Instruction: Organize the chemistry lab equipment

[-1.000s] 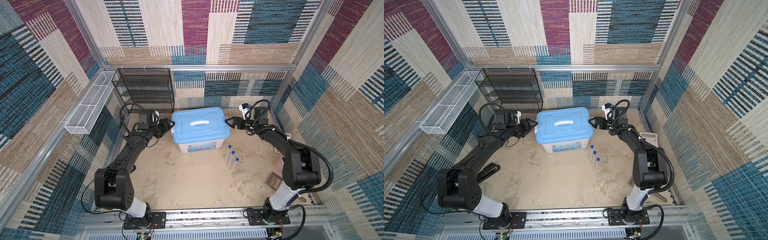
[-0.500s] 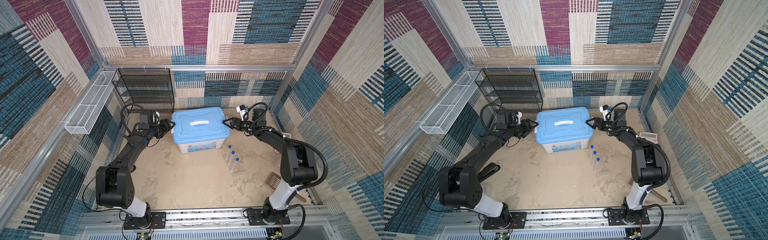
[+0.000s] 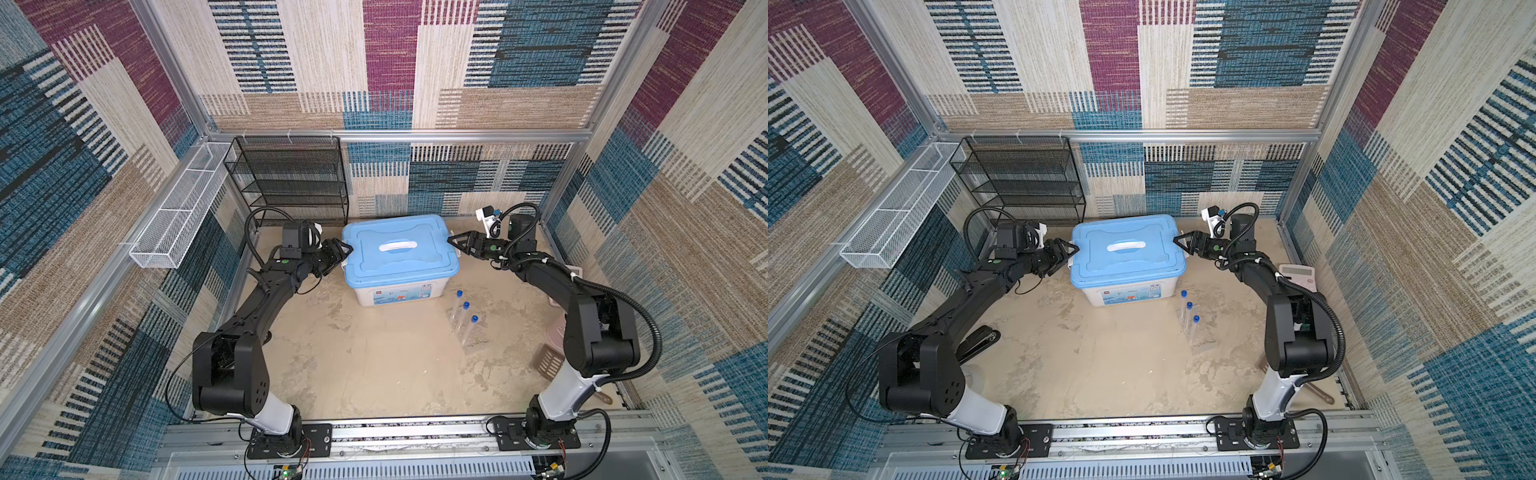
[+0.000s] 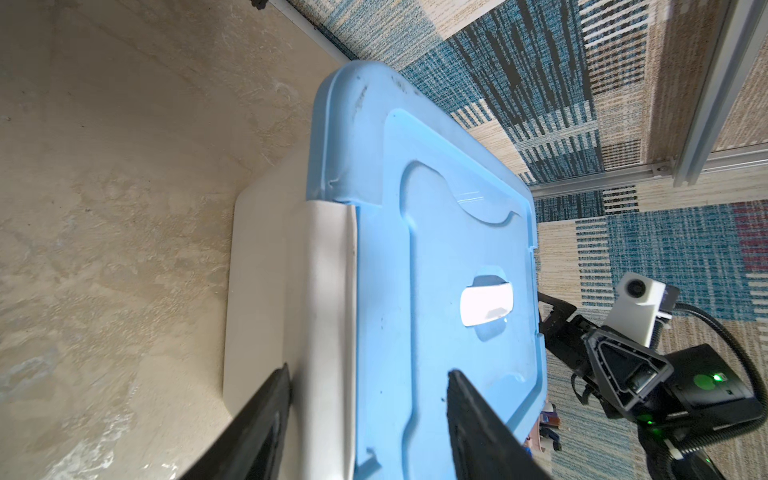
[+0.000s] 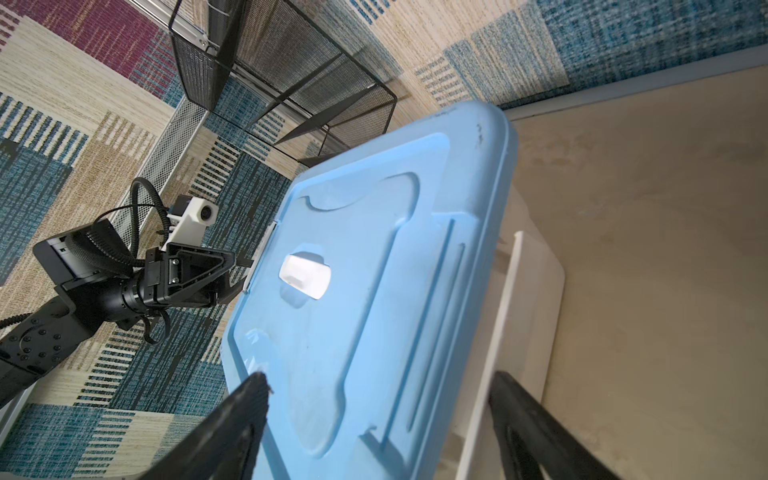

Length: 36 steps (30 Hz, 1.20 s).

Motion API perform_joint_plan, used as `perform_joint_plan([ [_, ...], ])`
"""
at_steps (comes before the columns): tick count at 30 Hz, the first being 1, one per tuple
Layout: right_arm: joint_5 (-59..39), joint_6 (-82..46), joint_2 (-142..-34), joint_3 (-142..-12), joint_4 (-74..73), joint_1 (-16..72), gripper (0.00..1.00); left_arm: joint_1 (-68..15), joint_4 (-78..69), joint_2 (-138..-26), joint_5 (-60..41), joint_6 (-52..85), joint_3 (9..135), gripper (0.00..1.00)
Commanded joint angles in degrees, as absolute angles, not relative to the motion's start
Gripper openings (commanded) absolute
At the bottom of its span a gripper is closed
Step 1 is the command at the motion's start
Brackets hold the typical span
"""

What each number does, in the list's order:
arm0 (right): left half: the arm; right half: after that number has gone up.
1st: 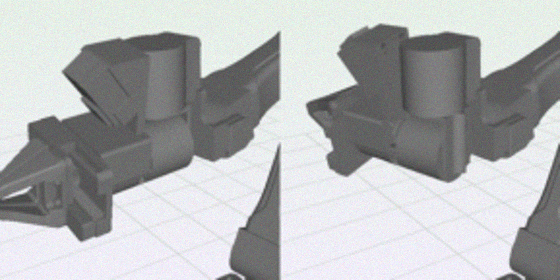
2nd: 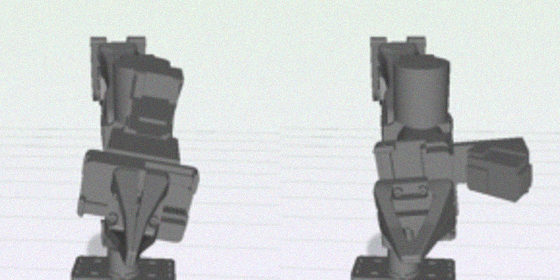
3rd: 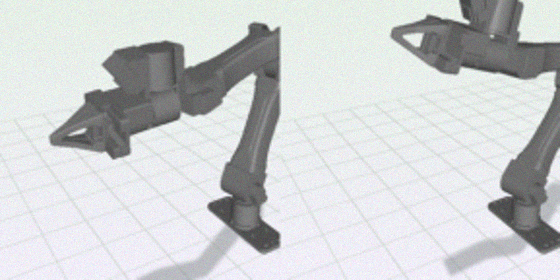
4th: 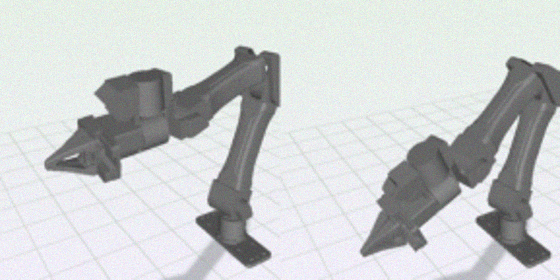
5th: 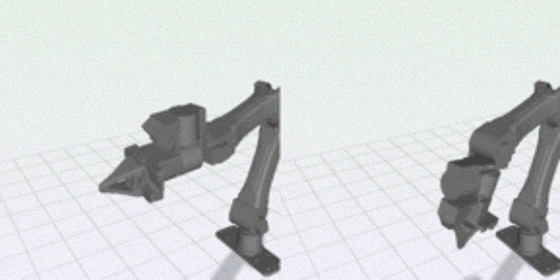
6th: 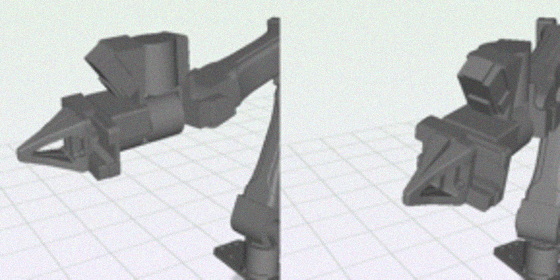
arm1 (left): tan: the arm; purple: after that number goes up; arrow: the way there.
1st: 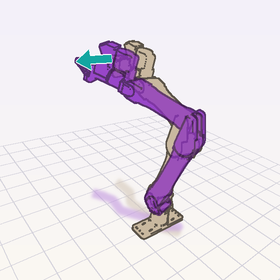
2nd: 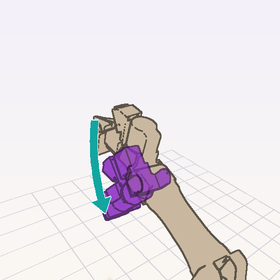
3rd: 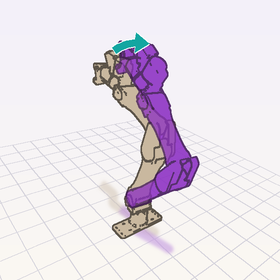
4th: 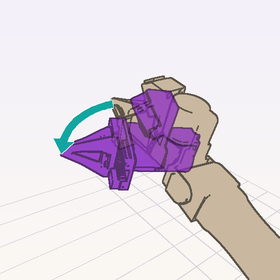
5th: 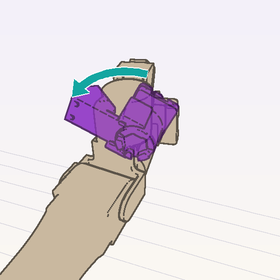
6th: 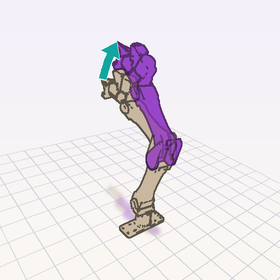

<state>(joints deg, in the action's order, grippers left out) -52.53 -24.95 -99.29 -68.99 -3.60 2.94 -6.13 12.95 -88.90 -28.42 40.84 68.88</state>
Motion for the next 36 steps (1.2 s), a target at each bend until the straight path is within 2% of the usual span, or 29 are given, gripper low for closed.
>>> perform_joint_plan([
  [1, -54.16, -26.10, -98.78, -69.48, -4.90, 3.06, 0.85, -6.51, 11.29, -89.03, -28.52, 41.57, 69.50, 0.61],
  [16, -53.09, -23.00, -97.05, -72.22, 0.18, 3.25, 0.82, -7.04, 10.85, -89.14, -27.71, 42.50, 69.72, 0.61],
  [26, -44.01, -19.55, -96.99, -71.82, 2.92, 2.11, 0.95, -7.08, 11.21, -88.76, -26.86, 42.65, 69.49, 0.61],
  [36, -50.27, -22.92, -99.43, -70.82, -1.40, 2.11, 0.94, -7.03, 11.62, -88.54, -26.44, 42.47, 69.78, 0.60],
])
